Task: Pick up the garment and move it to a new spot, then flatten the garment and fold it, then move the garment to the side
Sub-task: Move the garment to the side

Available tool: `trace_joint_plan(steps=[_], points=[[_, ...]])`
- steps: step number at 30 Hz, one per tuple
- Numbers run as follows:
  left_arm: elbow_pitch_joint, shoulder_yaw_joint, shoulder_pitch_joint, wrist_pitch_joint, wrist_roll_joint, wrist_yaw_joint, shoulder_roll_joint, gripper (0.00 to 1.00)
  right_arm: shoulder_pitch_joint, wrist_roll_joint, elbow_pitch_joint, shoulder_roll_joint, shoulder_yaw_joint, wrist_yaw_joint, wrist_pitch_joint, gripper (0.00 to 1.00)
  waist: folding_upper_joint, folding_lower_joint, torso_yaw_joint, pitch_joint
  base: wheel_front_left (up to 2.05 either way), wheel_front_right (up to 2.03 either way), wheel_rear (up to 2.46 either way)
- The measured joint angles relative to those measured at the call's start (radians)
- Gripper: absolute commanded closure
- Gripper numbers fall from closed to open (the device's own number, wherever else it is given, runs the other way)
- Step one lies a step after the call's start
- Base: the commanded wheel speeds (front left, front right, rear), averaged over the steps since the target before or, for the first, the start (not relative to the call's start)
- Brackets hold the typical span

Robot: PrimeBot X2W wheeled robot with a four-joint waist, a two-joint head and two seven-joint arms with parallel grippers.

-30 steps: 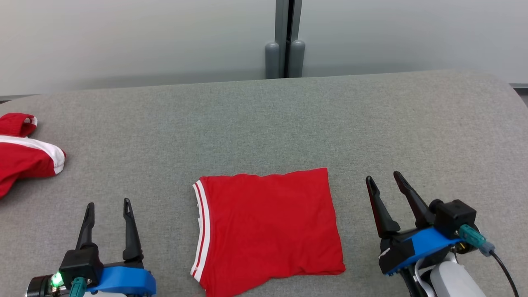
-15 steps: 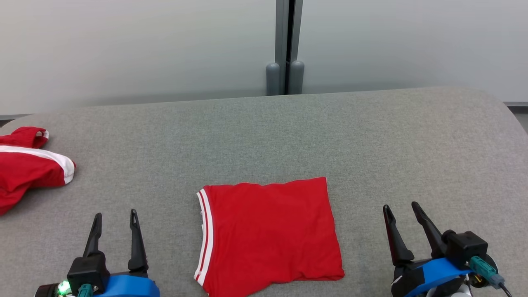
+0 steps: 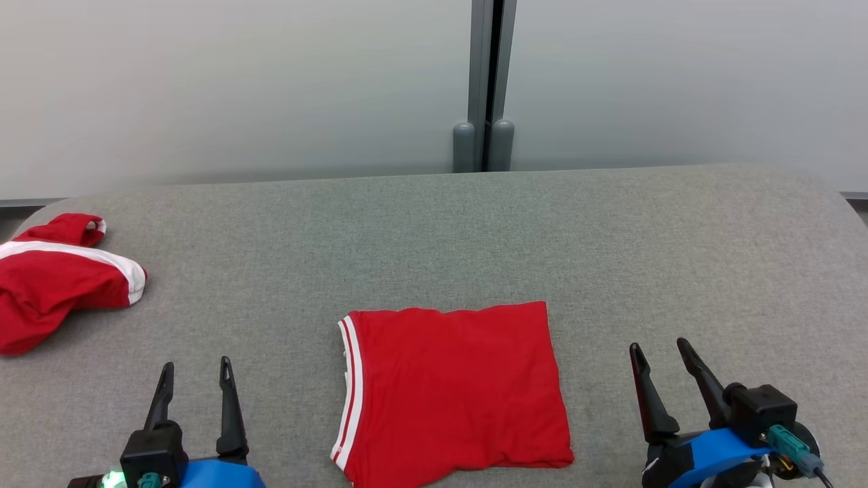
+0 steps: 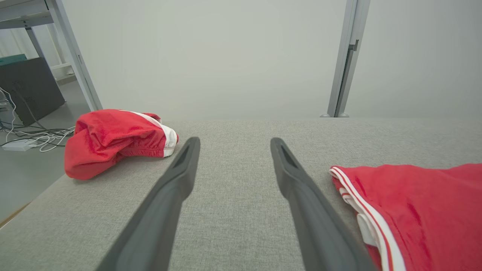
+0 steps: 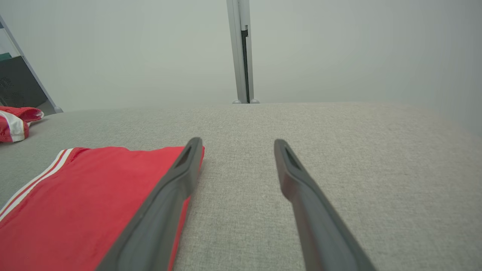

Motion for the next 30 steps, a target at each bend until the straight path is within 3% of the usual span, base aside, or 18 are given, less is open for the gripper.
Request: trace_joint_plan(steps=[30], points=[[-0.007,-0.018,0.011,0.000,-0.024,0.025,0.021,0.00,0.010,0.008,-0.006,0.008,0.010,0.000,0.032,0.00,0.0002,0.0000,0.007,-0.003,0.00,0.00,0.00]])
